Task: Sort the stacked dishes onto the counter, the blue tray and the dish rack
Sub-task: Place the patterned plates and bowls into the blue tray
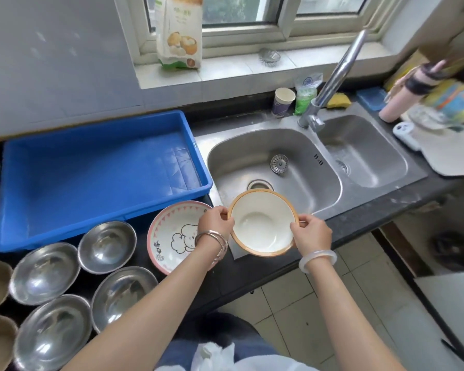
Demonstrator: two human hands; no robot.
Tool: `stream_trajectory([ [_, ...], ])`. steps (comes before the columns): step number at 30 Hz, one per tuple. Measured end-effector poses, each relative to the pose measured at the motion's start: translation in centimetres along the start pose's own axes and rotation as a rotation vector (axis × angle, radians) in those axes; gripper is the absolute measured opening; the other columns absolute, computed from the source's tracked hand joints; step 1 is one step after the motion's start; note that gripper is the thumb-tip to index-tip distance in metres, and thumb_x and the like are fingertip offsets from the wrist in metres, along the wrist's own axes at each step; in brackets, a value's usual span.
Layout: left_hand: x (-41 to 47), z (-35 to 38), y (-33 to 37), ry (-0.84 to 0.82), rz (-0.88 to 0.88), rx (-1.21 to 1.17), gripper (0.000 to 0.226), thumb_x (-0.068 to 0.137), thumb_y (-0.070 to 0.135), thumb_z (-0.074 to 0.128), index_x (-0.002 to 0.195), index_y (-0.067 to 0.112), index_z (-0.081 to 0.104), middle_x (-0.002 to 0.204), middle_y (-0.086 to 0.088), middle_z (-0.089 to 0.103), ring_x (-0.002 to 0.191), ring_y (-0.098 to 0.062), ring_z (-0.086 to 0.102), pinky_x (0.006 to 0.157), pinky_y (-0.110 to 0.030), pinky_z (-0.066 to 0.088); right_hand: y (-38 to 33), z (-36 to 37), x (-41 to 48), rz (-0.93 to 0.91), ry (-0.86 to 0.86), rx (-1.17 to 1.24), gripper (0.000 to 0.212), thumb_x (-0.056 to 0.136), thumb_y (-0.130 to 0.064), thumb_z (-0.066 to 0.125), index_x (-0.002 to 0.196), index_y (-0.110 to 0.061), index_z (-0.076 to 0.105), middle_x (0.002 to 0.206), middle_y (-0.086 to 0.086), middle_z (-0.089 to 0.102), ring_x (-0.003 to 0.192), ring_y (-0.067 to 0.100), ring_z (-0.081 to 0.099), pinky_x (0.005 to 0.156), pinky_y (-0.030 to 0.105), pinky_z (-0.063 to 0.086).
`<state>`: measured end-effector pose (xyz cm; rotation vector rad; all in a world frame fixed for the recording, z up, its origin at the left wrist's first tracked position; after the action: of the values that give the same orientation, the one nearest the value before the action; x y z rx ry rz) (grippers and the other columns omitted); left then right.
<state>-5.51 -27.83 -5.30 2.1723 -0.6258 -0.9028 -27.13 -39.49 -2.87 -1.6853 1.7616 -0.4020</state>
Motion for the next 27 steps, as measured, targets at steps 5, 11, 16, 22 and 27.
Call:
stream_trajectory([
  [5,-0.2,2.4,-0.6,-0.037,-0.022,0.011,0.015,0.083,0.015,0.062,0.096,0.011,0.067,0.094,-0.007,0.071,0.084,-0.024,0.066,0.081,-0.036,0.057,3.0,0.4,0.2,0.072,-0.019,0.022,0.02,0.08,-0.012,0.054,0.092,-0.014,0.069,0.079,0.002,0.068,0.072,0.021,0.061,0.06,0.025,0.043],
  [11,0.3,3.4,-1.3,-0.063,-0.042,0.03,0.017,0.083,0.013,0.062,0.1,0.011,0.067,0.097,-0.007,0.072,0.088,-0.024,0.066,0.083,-0.038,0.056,4.4,1.5,0.3,0.115,-0.028,0.07,0.02,0.08,-0.012,0.055,0.093,-0.016,0.07,0.076,-0.003,0.065,0.072,0.016,0.059,0.063,0.023,0.04],
  [16,0.5,3.4,-1.9,-0.059,-0.036,0.042,0.021,0.084,0.013,0.061,0.104,0.01,0.066,0.102,-0.008,0.071,0.092,-0.024,0.064,0.078,-0.026,0.048,4.8,2.3,0.3,0.116,-0.044,0.085,0.018,0.081,-0.013,0.056,0.092,-0.016,0.069,0.068,-0.011,0.062,0.071,0.013,0.058,0.063,0.023,0.04],
  [22,0.4,3.4,-2.2,-0.07,-0.051,-0.004,0.023,0.084,0.013,0.061,0.107,0.01,0.064,0.105,-0.007,0.07,0.095,-0.023,0.064,0.082,-0.029,0.051,4.7,2.7,0.0,0.09,-0.077,0.099,0.015,0.085,-0.015,0.054,0.098,-0.019,0.063,0.072,-0.016,0.059,0.074,0.011,0.059,0.059,0.023,0.04],
  [27,0.1,2.7,-2.9,-0.112,-0.049,-0.071,0.027,0.081,0.014,0.065,0.108,0.013,0.064,0.107,-0.004,0.07,0.093,-0.019,0.064,0.086,-0.034,0.053,3.9,2.5,-0.1,0.036,-0.13,0.05,0.022,0.091,-0.023,0.05,0.112,-0.019,0.055,0.089,-0.006,0.065,0.085,0.018,0.057,0.063,0.025,0.039],
])
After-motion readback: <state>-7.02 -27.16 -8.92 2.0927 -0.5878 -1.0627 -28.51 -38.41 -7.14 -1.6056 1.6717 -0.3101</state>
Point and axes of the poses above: each hand's wrist, its own x-axis towards the middle knuckle, its own z-axis out of the palm, y = z × x, the point moved 8 cm from there along x, towards the middle knuckle
